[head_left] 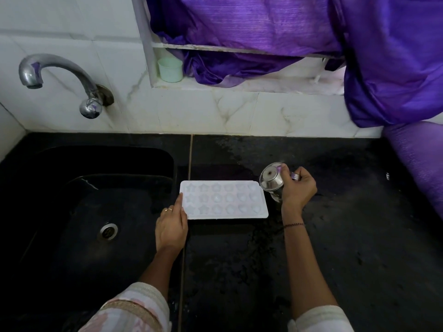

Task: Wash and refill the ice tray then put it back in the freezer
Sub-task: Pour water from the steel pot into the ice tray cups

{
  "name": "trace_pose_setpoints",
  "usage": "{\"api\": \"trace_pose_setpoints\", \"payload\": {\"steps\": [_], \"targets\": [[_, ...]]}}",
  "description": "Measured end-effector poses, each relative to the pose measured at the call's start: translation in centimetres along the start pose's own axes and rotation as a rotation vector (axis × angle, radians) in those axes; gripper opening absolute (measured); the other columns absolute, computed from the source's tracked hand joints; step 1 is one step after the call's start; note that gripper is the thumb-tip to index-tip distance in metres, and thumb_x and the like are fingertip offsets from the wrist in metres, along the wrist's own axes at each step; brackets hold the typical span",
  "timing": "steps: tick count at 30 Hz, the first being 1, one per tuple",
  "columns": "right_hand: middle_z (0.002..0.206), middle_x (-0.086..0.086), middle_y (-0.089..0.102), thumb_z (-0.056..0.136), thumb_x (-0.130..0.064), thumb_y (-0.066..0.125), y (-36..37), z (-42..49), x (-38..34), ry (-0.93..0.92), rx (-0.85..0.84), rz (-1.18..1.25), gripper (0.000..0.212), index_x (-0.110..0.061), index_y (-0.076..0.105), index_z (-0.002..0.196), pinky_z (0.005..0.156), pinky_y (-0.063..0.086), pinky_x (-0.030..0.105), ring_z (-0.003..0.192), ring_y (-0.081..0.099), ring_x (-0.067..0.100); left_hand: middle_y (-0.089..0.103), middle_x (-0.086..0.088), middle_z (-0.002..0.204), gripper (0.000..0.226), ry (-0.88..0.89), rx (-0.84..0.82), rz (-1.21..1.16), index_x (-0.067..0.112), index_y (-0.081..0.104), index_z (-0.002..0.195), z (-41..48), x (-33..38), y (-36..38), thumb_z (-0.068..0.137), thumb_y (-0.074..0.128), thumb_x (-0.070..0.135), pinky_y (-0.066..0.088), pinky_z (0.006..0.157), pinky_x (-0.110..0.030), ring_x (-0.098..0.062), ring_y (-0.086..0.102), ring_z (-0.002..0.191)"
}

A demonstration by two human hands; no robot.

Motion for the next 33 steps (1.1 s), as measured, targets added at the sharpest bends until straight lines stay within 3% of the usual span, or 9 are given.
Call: {"api": "trace_pose_setpoints", "payload": {"steps": [9,14,18,22,26,33], "targets": [[0.051,0.0,0.028,0.079,-0.01,0.074,0.3,-0.1,-1.1,-0.085,-0.024,-0.029,0.048,-0.007,0.034,0.054,0.047,0.028,0.01,0.046,0.024,0.005,0.062,-0.013,0.096,0.046,0.004,0.004,-0.031,0.016,0.036,0.144,0.0,0.0,0.0,0.098,0.038,0.016,0.047,0.081,-0.041,-0.027,0.057,0.091],[0.048,-0.002,0.03,0.078,-0.016,0.074,0.5,-0.1,-1.0,-0.094,-0.023,-0.091,0.049,-0.012,0.033,0.052,0.071,0.033,0.029,0.043,0.031,0.006,0.062,-0.013,0.094,0.046,0.006,0.011,-0.032,0.017,0.036,0.144,0.1,0.1,-0.1,0.098,0.038,0.017,0.047,0.08,-0.041,-0.026,0.057,0.088],[0.051,0.002,0.03,0.08,-0.012,0.074,0.3,-0.3,-1.2,-0.113,-0.01,-0.071,0.045,-0.003,0.038,0.055,0.06,0.033,0.021,0.044,0.028,0.005,0.062,-0.013,0.093,0.046,0.006,0.008,-0.031,0.016,0.037,0.144,0.1,0.1,-0.1,0.098,0.038,0.017,0.048,0.079,-0.041,-0.027,0.057,0.088],[0.048,-0.002,0.03,0.078,-0.02,0.075,-0.1,0.1,-0.7,-0.122,0.012,-0.112,0.048,-0.007,0.035,0.054,0.07,0.036,0.03,0.045,0.029,0.007,0.062,-0.013,0.093,0.047,0.005,-0.001,-0.022,0.016,0.035,0.144,0.1,0.0,-0.1,0.098,0.038,0.017,0.048,0.08,-0.041,-0.026,0.057,0.089],[0.05,0.002,0.031,0.077,-0.02,0.075,-0.2,0.3,-0.1,-0.109,0.024,-0.09,0.05,0.001,0.036,0.056,0.063,0.037,0.028,0.05,0.023,0.006,0.062,-0.013,0.096,0.047,0.001,-0.004,-0.029,0.017,0.035,0.145,0.1,0.0,-0.1,0.098,0.037,0.018,0.048,0.081,-0.042,-0.026,0.057,0.091],[0.051,0.001,0.033,0.075,-0.017,0.075,-0.4,0.4,0.3,-0.045,0.02,-0.055,0.047,-0.005,0.035,0.054,0.054,0.032,0.025,0.054,0.025,0.011,0.063,-0.014,0.099,0.046,0.002,-0.002,-0.033,0.016,0.035,0.144,0.1,-0.1,0.0,0.098,0.037,0.018,0.048,0.082,-0.042,-0.028,0.057,0.093]]}}
Point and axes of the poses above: each hand's wrist, its own z-axis towards the middle knuckle, its own y-axis out of the palm, x = y × z, the point moved 10 cm from there along z, towards the middle knuckle
